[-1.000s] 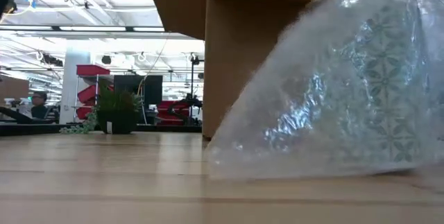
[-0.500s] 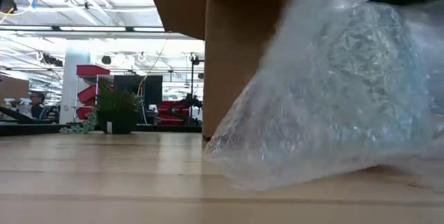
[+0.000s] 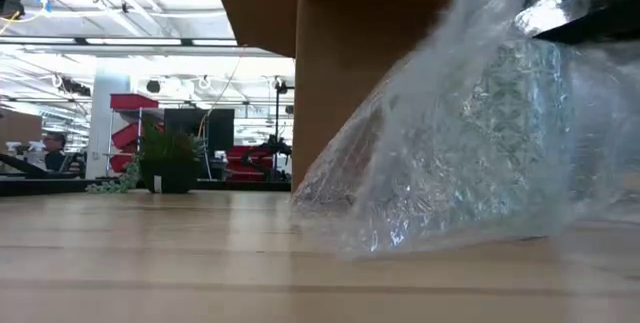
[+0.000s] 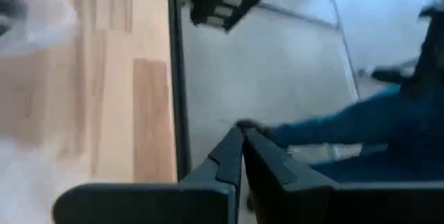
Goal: Wrap mug
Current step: Wrap the white mug with bubble wrap
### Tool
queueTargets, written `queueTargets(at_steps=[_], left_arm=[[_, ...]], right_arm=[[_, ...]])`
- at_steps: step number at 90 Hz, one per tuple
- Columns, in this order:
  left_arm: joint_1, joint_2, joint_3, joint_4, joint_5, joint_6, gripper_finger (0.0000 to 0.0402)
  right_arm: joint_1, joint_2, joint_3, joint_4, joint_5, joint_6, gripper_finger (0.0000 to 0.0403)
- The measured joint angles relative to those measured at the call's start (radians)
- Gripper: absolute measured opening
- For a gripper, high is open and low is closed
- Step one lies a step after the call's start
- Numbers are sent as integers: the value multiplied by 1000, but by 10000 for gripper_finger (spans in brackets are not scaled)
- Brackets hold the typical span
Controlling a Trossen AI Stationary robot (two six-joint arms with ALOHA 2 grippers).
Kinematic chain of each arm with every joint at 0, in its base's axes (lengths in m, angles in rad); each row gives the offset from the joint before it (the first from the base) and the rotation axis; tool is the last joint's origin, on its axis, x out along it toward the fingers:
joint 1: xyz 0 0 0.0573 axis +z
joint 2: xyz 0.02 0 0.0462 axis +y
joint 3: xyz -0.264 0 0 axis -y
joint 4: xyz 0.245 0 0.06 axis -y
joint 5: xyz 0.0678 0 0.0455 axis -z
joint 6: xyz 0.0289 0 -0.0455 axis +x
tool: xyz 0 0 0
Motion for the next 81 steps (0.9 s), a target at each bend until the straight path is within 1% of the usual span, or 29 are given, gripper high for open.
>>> queueTargets(at_steps=[7, 19, 25, 35, 47, 58, 65, 81], left_arm=[[15, 34, -11, 38, -5, -43, 0], [15, 69, -12, -23, -46, -74, 0], [5, 71, -13, -124, -114, -87, 0], [-10, 65, -12, -306, -277, -146, 0], [-17, 64, -12, -445, -392, -185, 0], [-16, 64, -12, -473, -451, -208, 0], [-12, 64, -12, -466, -479, -227, 0], [-10, 63, -12, -470, -494, -241, 0]], right_arm=[[-2, 0, 0, 2, 3, -1, 86], [-2, -10, -1, -2, 3, -4, 86], [-2, -19, -2, -13, 5, -9, 86], [1, -27, -1, -23, 9, -12, 86], [1, -27, -2, -19, 9, -12, 86], [0, -34, -2, -19, 7, -27, 86], [0, -53, 5, -21, 3, -71, 86], [-19, -92, 23, -26, -1, -144, 86]])
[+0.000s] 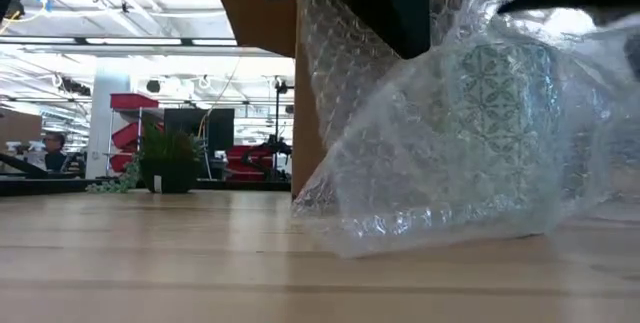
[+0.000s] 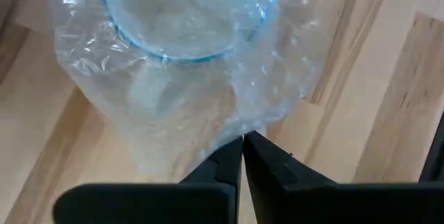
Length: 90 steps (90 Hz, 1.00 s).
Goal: Wrap mug
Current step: Wrap the white mug with bubble wrap
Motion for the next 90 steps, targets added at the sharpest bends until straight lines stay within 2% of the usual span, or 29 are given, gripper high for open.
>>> queueTargets(at_steps=[12, 34, 54, 64, 74, 84, 90], left_arm=[[-4, 0, 0, -41, 0, -26, 0], [-37, 0, 0, -149, 9, -71, 0], [-74, -25, 0, -194, 63, -66, 0], [-104, -72, 1, -190, 36, -78, 0], [-128, -104, 1, -90, -12, -50, 0], [-130, -112, 2, 133, -4, 92, 0], [-120, -104, 2, 203, 7, 160, 0]], right_arm=[[-15, -19, 0, -38, -22, -15, 86], [-53, -26, 0, -117, -150, -25, 86], [-71, -40, 0, -105, -156, -37, 86], [-74, -63, 0, -106, -76, -26, 86], [-94, -77, 1, -106, -52, -35, 86], [-119, -76, 1, -132, -82, -39, 86], [-131, -76, 1, -142, -90, -42, 86]])
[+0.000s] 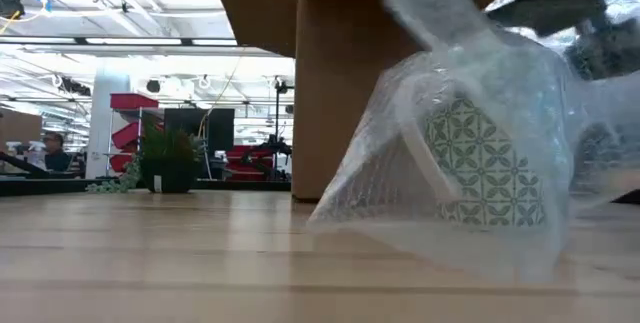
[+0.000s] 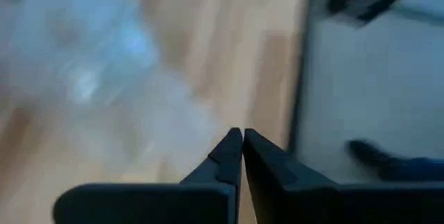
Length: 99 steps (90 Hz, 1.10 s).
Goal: Wrap mug
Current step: Wrap the white mug with bubble wrap
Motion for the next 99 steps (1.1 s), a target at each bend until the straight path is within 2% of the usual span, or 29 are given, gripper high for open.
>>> queueTargets(at_steps=[13, 23, 29, 43, 63, 82, 99], left_arm=[[58, 8, -81, 91, 27, 32, 0], [100, 9, -150, 229, 102, 45, 0], [112, 7, -189, 252, 144, 29, 0], [124, 10, -221, 174, 142, -30, 0], [125, 5, -220, -60, 81, -117, 0], [125, 5, -220, -99, 57, -155, 0], [125, 5, -220, -100, 54, -159, 0]], right_arm=[[-7, 0, 0, -14, -1, -3, 86], [-7, 0, 0, -15, -2, -10, 86], [-5, 0, 0, -15, -2, -24, 86], [19, -23, 0, -18, 7, -49, 86], [60, -75, 0, -62, 77, -52, 86], [81, -113, 0, -116, 90, -58, 86], [110, -177, 0, -115, 72, -264, 86]])
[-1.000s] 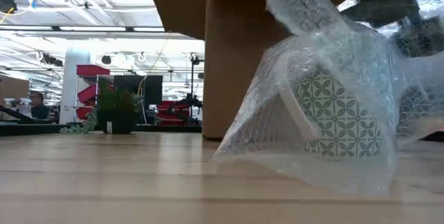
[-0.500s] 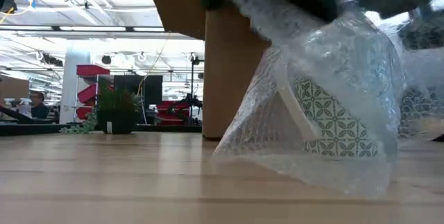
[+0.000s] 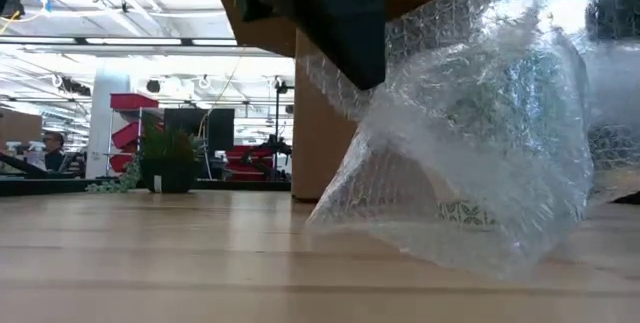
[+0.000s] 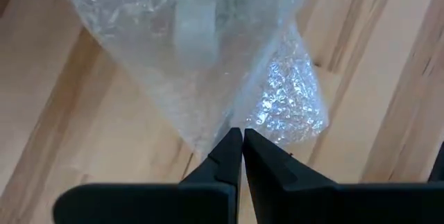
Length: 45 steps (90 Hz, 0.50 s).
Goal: Wrap mug
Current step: Wrap the white mug with bubble wrap
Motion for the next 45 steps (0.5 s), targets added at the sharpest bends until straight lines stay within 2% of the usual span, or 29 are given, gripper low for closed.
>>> queueTargets(at_steps=[13, 31, 37, 45], left_arm=[[0, 0, 0, 0, 0, 0, 0], [0, 0, 0, 0, 1, 2, 0], [0, 0, 0, 0, 8, 1, 0], [0, 0, 0, 1, 8, 1, 0]], right_arm=[[36, -88, 0, 1, -137, -254, 86], [96, -187, 0, 2, -439, -572, 85], [120, -190, 0, 33, -503, -578, 83], [157, -176, 0, 74, -510, -486, 82]])
